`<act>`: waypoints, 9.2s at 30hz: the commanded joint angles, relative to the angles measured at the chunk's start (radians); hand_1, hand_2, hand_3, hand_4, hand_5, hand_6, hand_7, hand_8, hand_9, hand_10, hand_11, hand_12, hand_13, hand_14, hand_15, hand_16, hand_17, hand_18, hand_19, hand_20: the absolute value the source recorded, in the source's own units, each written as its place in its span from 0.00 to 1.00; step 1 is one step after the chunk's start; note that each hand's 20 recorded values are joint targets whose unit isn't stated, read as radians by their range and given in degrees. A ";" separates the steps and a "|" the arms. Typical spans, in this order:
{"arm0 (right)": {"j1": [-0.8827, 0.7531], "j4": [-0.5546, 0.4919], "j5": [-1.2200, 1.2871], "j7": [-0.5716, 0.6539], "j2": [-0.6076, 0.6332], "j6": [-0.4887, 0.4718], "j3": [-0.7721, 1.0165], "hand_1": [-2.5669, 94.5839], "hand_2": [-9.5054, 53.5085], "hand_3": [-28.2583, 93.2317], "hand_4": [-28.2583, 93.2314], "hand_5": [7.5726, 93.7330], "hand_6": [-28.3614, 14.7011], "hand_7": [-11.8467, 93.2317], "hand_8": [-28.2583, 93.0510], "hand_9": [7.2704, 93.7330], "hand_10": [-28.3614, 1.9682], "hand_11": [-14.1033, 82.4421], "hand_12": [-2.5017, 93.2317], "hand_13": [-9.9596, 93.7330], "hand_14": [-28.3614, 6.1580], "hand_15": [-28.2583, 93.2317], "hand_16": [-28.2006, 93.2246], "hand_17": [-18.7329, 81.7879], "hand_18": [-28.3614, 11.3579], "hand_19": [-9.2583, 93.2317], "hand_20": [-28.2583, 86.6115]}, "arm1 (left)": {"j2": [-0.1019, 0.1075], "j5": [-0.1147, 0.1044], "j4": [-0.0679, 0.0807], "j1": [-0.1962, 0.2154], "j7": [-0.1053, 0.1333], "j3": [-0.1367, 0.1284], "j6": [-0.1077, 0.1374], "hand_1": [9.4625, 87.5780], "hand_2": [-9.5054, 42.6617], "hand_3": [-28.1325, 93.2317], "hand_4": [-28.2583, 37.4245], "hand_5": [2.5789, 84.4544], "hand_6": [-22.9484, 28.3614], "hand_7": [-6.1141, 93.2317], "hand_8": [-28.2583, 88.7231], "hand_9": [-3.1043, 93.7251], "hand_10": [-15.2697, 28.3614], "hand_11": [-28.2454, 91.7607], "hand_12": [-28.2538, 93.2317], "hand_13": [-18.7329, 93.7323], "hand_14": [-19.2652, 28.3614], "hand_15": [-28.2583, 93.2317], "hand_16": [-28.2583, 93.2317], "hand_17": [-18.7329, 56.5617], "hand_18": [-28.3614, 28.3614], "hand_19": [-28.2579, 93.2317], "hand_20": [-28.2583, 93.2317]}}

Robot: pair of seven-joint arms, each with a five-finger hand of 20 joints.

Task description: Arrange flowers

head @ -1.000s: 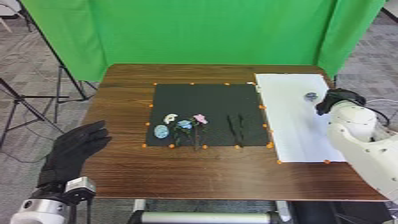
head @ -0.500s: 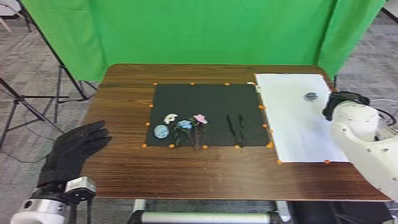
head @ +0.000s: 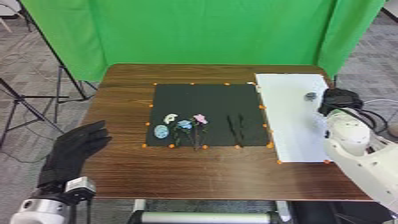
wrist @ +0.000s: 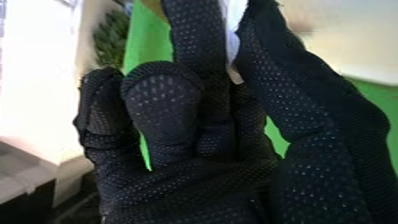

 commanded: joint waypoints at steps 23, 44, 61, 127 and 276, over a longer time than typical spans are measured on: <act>0.176 -0.194 -0.062 -0.161 -0.244 0.052 -0.301 0.58 0.03 0.85 0.00 0.83 0.70 0.33 0.24 0.95 0.69 0.36 0.33 0.86 0.73 0.81 0.40 0.61 0.23 1.00 0.44 | -0.013 0.022 -0.007 0.005 -0.051 -0.032 -0.027 0.23 0.25 0.90 0.13 0.49 0.68 0.26 0.15 0.41 0.83 0.56 0.31 0.39 0.97 0.77 0.11 0.13 0.90 0.73 0.36; 0.166 -0.157 -0.044 -0.140 -0.261 0.028 -0.291 0.58 0.04 0.86 0.00 0.80 0.69 0.34 0.23 0.93 0.70 0.34 0.35 0.83 0.71 0.81 0.40 0.59 0.23 1.00 0.42 | -0.022 0.016 -0.008 0.004 -0.045 -0.025 -0.025 0.23 0.24 0.90 0.13 0.49 0.68 0.26 0.15 0.41 0.83 0.56 0.32 0.39 0.97 0.77 0.11 0.13 0.90 0.73 0.36; 0.187 -0.146 0.016 -0.140 -0.270 0.107 -0.321 0.55 0.01 0.90 0.00 0.69 0.65 0.37 0.20 0.79 0.64 0.28 0.32 0.76 0.72 0.77 0.45 0.54 0.24 1.00 0.33 | -0.012 -0.015 -0.006 0.060 0.021 -0.040 -0.003 0.23 0.24 0.90 0.13 0.49 0.68 0.26 0.15 0.41 0.83 0.56 0.32 0.39 0.97 0.77 0.11 0.13 0.90 0.73 0.36; 0.223 0.054 0.082 -0.108 -0.105 -0.272 -0.059 0.24 0.19 0.95 0.01 0.43 0.52 0.26 0.14 0.41 0.39 0.26 0.19 0.68 0.53 0.91 0.35 0.47 0.17 0.97 0.36 | -0.026 0.016 -0.002 -0.014 -0.040 0.017 -0.039 0.23 0.24 0.90 0.13 0.49 0.68 0.26 0.15 0.41 0.83 0.56 0.32 0.39 0.97 0.77 0.11 0.13 0.90 0.73 0.36; -0.093 -0.404 0.151 -0.100 -0.143 -0.010 -0.082 0.56 0.00 0.87 0.00 0.75 0.62 0.42 0.25 0.88 0.65 0.30 0.41 0.81 0.66 0.82 0.42 0.56 0.20 1.00 0.36 | -0.027 0.027 -0.004 -0.008 -0.084 -0.014 -0.053 0.23 0.24 0.90 0.13 0.49 0.68 0.26 0.15 0.41 0.84 0.56 0.31 0.39 0.97 0.77 0.11 0.13 0.90 0.73 0.36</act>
